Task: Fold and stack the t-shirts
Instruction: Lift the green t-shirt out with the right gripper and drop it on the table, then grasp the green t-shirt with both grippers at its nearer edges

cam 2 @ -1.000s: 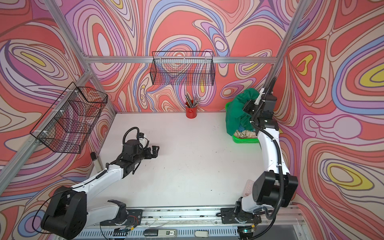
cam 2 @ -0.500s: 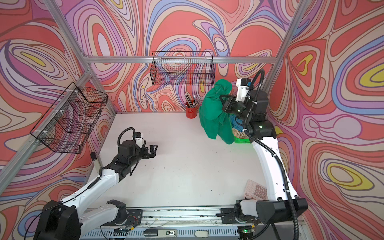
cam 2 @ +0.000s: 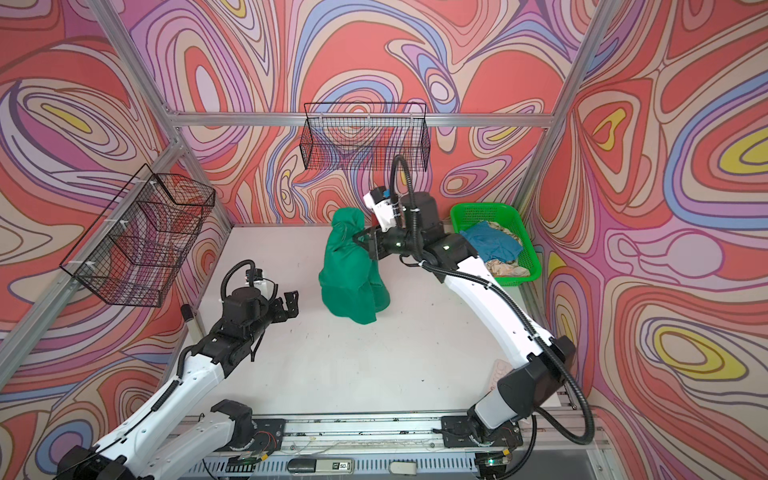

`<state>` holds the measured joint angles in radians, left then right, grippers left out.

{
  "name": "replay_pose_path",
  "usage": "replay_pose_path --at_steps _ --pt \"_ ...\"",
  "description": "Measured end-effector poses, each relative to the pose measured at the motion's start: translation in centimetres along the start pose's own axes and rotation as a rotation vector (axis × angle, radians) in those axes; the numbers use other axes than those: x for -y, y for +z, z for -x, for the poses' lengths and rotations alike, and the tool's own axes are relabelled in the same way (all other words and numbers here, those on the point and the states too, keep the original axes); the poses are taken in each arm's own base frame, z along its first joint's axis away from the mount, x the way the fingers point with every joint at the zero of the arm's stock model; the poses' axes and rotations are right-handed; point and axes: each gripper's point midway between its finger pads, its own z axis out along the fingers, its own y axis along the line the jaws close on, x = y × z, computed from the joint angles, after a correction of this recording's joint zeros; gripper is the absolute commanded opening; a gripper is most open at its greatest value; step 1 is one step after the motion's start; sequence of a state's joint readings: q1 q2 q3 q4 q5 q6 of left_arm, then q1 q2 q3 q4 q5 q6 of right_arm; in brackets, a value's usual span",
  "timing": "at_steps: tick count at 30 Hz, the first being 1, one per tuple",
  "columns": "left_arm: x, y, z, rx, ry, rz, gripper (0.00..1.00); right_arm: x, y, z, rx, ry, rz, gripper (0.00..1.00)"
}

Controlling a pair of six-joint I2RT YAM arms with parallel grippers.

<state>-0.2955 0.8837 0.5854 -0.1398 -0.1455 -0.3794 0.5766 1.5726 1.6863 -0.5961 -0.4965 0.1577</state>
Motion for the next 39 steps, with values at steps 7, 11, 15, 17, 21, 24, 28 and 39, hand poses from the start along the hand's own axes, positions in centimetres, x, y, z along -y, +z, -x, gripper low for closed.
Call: replay_pose_path --at_steps 7,11,15,17,21,24,28,39 --pt "-2.0 -1.3 0.9 0.040 -0.008 0.098 1.00 0.2 3.2 -13.6 -0.353 -0.093 -0.059 0.54" --pt "-2.0 -0.8 0.6 0.018 0.006 0.104 1.00 2.5 2.7 -19.3 -0.485 -0.092 -0.163 0.89" --pt "-1.1 0.3 0.1 -0.035 0.021 0.072 0.98 4.6 0.2 -18.9 -0.407 -0.032 -0.289 0.94" --pt "-0.5 0.8 -0.3 -0.060 0.024 0.046 0.98 5.1 -0.6 -17.5 -0.327 0.014 -0.319 0.93" --pt "1.9 1.6 -1.4 -0.121 0.042 -0.040 0.96 6.5 0.0 -17.9 -0.264 0.131 -0.363 0.92" --pt "5.3 2.2 -2.7 -0.187 0.081 -0.140 0.94 8.2 0.9 -21.9 -0.329 0.266 -0.407 0.90" --pt "9.9 2.8 -4.4 -0.281 0.135 -0.263 0.93 9.7 0.6 -27.5 -0.411 0.442 -0.456 0.89" --pt "19.5 5.5 -9.4 -0.512 0.232 -0.471 0.85 8.2 -1.4 -31.5 -0.343 0.701 -0.407 0.76"
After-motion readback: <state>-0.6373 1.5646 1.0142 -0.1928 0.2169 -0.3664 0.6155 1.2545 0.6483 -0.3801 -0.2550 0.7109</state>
